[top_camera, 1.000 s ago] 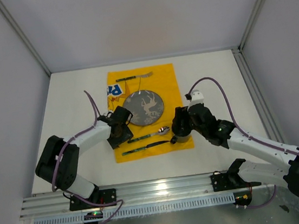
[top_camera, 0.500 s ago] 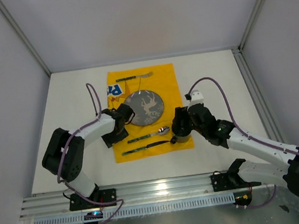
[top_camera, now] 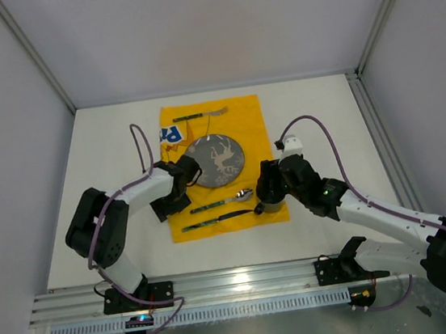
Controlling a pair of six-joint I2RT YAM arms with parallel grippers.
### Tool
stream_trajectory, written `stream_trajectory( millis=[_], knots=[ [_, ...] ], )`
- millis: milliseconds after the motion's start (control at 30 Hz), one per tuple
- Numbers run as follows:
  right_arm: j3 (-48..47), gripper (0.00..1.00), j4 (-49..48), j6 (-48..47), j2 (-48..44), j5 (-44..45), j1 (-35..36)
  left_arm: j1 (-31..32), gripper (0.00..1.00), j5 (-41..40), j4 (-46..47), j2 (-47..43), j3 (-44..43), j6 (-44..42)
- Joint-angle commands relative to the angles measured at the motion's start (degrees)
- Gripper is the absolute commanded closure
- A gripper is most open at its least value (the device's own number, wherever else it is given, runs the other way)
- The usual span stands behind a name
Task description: Set the dinner table for one person
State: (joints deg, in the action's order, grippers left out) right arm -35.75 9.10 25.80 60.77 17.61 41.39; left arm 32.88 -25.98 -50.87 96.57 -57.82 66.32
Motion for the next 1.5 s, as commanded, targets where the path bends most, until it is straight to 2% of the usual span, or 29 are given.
stream_trajectory(
  millis=[0,167,567,1067,1233,1400,1467],
  knots=[
    [-1.43,0.20,-0.84,-0.58,-0.04,1.82,-0.08,0.07,0.36,-2.76,-4.58,0.98,-1.59,2.32],
    [-1.52,0.20,-0.75,-1.37,-0.04,2.08,-0.08,0.08,0.36,-3.12,-8.45,2.48,-1.86,3.63],
    [-2.84,0.20,-0.40,-2.60,-0.04,1.91,-0.08,-0.01,0.36,-2.41,-7.93,-0.42,3.76,6.10],
    [-0.99,0.20,-0.40,-1.46,-1.45,1.64,-0.08,-0.10,0.36,-3.55,-10.12,-1.21,4.82,6.45],
    [-0.46,0.20,-0.67,-0.93,-2.15,1.56,-0.08,-0.19,0.35,-3.03,-9.60,-3.23,8.16,7.32],
    [-0.20,0.20,-0.58,-1.10,-2.50,1.29,-0.08,-0.19,0.35,-3.46,-10.82,-4.02,6.59,7.77],
    [0.15,0.20,-0.75,-1.10,-2.85,1.29,-0.08,-0.10,0.35,-4.95,-12.49,-4.64,3.08,7.24]
  ],
)
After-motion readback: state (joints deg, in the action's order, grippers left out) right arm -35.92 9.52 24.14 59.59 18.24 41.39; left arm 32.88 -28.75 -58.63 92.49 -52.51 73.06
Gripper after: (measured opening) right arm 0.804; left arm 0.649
